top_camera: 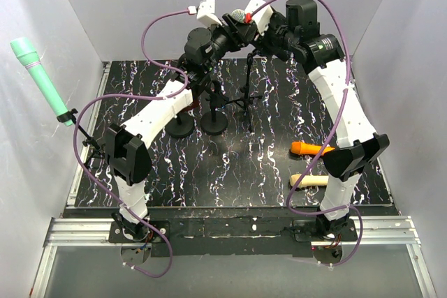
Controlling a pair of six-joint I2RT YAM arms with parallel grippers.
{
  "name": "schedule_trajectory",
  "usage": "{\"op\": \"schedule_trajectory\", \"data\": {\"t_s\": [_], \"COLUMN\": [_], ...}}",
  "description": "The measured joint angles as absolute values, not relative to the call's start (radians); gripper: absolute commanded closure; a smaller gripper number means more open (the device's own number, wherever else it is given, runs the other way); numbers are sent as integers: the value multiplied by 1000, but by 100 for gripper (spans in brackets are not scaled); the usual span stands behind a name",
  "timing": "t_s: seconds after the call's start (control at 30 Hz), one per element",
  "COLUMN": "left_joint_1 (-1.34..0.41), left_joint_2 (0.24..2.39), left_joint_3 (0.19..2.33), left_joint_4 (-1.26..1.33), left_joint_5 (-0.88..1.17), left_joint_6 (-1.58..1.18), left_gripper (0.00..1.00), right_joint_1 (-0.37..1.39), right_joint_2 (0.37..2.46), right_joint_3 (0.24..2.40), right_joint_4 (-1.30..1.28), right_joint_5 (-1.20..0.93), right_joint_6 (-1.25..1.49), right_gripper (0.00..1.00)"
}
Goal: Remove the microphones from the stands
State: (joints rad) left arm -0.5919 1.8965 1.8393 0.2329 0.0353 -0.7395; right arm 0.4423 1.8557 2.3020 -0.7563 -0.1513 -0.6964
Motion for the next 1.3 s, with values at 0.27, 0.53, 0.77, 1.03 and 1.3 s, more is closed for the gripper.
{"op": "schedule_trajectory", "data": {"t_s": [0.27, 0.53, 0.77, 1.03, 1.3], "left_joint_1": [-592, -562, -490, -400, -272], "left_joint_2": [1897, 1909, 1909, 1909, 1906], "left_joint_3": [1877, 1948, 2001, 2077, 2178], "left_joint_4": [171, 60, -1, 19, 35], "left_joint_5": [23, 35, 70, 46, -31], "left_joint_6": [-731, -790, -892, -900, -698], "left_gripper": [100, 100, 100, 100, 100], "right_joint_1": [440, 441, 446, 445, 429], "right_joint_2": [1854, 1855, 1870, 1874, 1874], "right_joint_3": [2294, 2292, 2303, 2329, 2352], "right_joint_4": [-744, -732, -728, -772, -813], "right_joint_5": [-145, -155, -142, -107, -118], "right_joint_6": [-690, -674, -673, -676, -651], "right_gripper": [44, 45, 46, 40, 23]}}
